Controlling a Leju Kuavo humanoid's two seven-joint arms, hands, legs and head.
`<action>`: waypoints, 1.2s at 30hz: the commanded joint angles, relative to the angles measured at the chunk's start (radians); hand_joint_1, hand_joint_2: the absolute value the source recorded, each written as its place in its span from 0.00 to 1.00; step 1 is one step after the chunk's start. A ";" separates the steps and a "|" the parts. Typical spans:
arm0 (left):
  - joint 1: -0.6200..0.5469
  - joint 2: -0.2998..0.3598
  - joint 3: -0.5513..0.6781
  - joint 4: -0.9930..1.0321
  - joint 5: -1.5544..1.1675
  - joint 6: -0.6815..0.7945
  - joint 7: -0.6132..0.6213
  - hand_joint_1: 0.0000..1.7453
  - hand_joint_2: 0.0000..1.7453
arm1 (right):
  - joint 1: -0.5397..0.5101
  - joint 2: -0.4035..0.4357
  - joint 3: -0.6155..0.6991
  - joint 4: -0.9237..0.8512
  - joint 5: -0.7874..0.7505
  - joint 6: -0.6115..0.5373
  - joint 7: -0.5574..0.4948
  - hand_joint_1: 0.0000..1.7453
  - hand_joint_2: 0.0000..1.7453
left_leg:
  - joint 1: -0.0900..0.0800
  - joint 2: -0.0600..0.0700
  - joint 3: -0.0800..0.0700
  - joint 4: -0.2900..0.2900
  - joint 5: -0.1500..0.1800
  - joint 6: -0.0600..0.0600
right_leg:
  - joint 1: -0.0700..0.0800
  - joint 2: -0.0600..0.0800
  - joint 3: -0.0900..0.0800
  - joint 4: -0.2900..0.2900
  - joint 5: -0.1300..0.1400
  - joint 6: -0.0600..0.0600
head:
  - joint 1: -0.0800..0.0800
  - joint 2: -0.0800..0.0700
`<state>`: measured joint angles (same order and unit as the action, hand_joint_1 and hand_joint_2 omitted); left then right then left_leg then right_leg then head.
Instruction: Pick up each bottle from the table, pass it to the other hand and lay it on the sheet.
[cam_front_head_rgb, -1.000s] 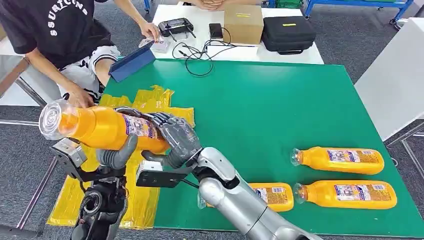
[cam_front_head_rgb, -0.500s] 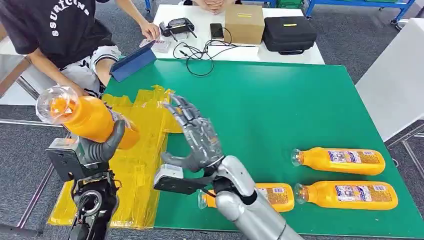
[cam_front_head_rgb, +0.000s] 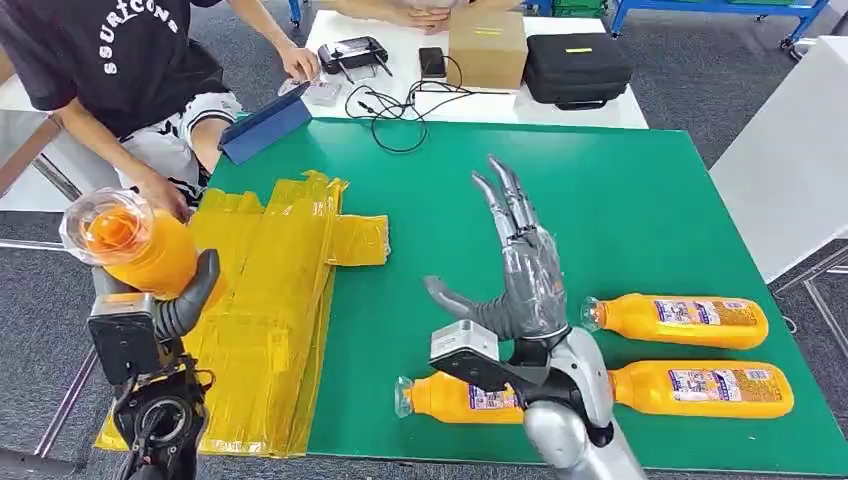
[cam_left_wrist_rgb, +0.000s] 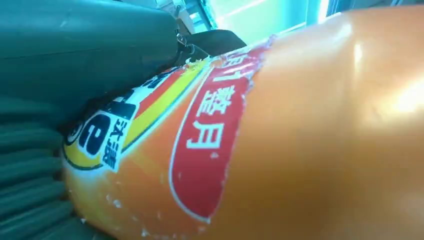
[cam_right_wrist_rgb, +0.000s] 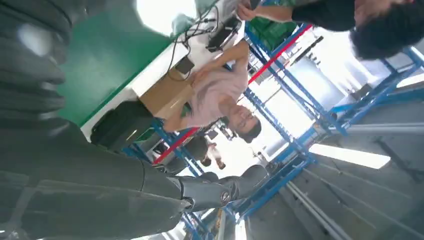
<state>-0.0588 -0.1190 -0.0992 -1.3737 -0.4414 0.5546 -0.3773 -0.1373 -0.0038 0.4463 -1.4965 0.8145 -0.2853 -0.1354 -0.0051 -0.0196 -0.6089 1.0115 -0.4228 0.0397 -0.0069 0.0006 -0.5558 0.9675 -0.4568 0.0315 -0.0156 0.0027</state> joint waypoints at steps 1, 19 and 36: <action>-0.020 0.007 0.025 0.011 -0.005 -0.005 0.007 1.00 1.00 | 0.000 -0.022 -0.027 -0.018 -0.001 0.010 -0.001 0.00 1.00 | 0.001 0.001 0.004 -0.001 -0.002 -0.002 | 0.001 0.000 0.004 -0.002 -0.001 0.000 | 0.000 0.000; -0.022 0.175 -0.160 0.208 -1.095 -0.199 0.216 1.00 1.00 | -0.008 -0.091 -0.129 -0.051 0.036 0.161 -0.003 0.00 1.00 | 0.000 0.002 0.009 -0.003 -0.002 -0.003 | 0.000 0.001 0.008 -0.004 -0.002 -0.001 | 0.000 0.000; -0.310 0.224 -0.426 0.755 -1.006 -0.316 0.001 1.00 1.00 | 0.022 -0.075 -0.131 -0.096 0.061 0.225 0.035 0.00 1.00 | 0.001 0.002 0.006 -0.002 -0.001 -0.002 | 0.001 0.001 0.005 -0.002 -0.001 -0.001 | 0.000 0.000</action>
<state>-0.2567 0.0862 -0.4180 -0.8157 -1.4725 0.2518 -0.3616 -0.1030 -0.0744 0.3269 -1.6041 0.8721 -0.0771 -0.1083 -0.0053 -0.0164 -0.6084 1.0115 -0.4224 0.0399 -0.0071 0.0032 -0.5562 0.9676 -0.4563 0.0315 -0.0156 0.0027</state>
